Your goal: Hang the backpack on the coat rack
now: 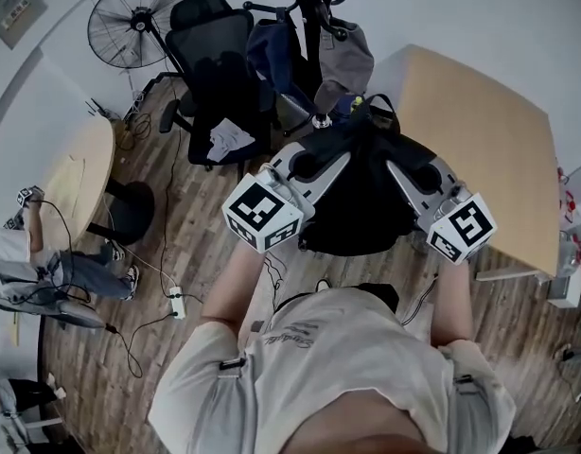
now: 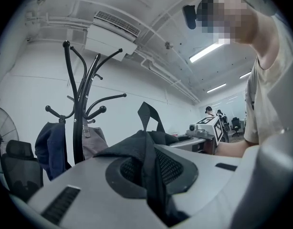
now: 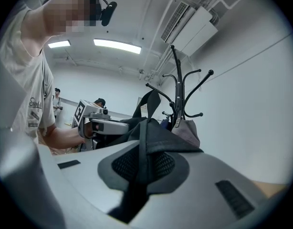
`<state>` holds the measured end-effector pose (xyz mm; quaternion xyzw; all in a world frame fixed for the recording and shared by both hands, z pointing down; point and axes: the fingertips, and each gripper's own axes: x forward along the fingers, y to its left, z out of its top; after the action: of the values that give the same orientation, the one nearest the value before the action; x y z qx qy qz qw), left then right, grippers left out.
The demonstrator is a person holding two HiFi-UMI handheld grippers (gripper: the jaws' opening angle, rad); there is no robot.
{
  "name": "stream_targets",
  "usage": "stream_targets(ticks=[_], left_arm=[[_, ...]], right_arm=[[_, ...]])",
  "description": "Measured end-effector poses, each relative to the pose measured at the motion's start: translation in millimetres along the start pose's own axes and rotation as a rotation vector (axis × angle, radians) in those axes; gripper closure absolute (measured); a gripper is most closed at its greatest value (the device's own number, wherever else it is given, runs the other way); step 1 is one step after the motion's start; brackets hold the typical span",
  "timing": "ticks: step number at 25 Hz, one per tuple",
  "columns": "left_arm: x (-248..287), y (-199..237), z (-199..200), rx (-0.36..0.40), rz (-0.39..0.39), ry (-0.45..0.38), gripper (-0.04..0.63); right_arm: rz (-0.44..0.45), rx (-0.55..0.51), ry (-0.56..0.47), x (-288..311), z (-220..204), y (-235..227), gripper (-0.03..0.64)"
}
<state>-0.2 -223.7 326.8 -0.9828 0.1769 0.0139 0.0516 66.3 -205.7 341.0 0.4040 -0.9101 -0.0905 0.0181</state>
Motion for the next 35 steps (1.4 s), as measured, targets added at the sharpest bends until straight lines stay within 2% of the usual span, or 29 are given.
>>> stream_targets(ticks=[6,13,22,35], left_arm=[[12.8,24.6,7.0,-0.008,0.030,0.000,0.549],[30.2,61.8,14.9,-0.049,0.123,-0.006,0.549],[32.2,82.9,32.6,-0.011,0.230,-0.042,0.549],[35.4,126.4,13.7,-0.024,0.317,-0.012,0.549]], right_arm=[[0.037,-0.014,-0.041,18.4,5.2,-22.1,0.588],[0.129,0.000,-0.055,48.1,13.1,-58.5,0.588],[0.239,-0.040,-0.115,71.0,31.6,-76.2,0.586],[0.277,0.031,-0.088,114.4,6.5,-97.5,0.586]])
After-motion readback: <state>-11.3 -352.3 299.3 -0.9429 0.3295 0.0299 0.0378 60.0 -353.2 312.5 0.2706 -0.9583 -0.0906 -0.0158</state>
